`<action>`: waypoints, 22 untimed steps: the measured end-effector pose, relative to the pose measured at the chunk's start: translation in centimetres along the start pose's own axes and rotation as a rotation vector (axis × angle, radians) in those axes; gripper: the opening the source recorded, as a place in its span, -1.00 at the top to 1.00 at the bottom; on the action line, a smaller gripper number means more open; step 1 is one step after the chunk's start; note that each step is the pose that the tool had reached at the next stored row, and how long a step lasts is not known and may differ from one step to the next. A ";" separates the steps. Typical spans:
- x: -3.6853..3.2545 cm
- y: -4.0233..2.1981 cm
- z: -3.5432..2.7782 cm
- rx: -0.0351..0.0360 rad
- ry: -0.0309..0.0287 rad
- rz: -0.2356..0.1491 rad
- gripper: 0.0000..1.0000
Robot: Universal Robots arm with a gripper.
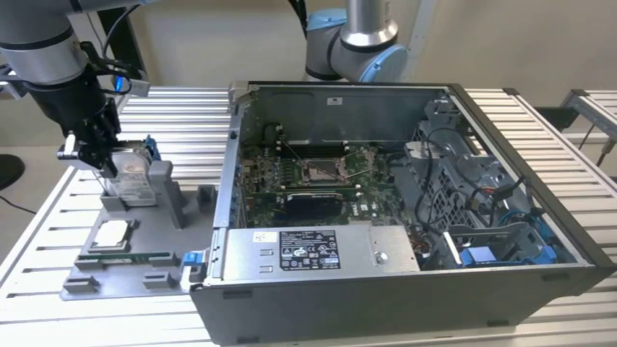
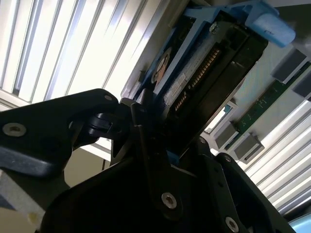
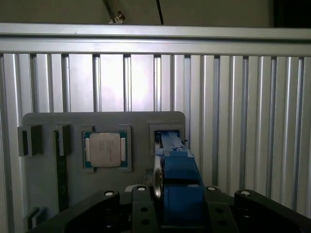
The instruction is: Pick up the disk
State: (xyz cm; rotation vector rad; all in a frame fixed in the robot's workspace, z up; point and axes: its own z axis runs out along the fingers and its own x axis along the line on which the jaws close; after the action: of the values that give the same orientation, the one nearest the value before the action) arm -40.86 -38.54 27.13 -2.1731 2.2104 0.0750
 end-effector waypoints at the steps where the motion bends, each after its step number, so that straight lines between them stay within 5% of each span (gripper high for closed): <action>1: 0.00 0.00 -0.01 -0.0001 0.0001 0.000 1.00; 13: -0.04 0.01 -0.66 -0.0001 0.0001 0.000 1.00; 22: -0.15 0.02 -2.30 0.0000 0.0000 0.000 1.00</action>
State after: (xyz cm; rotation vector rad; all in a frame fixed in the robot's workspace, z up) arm -40.87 -38.53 29.43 -2.1730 2.2105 0.0750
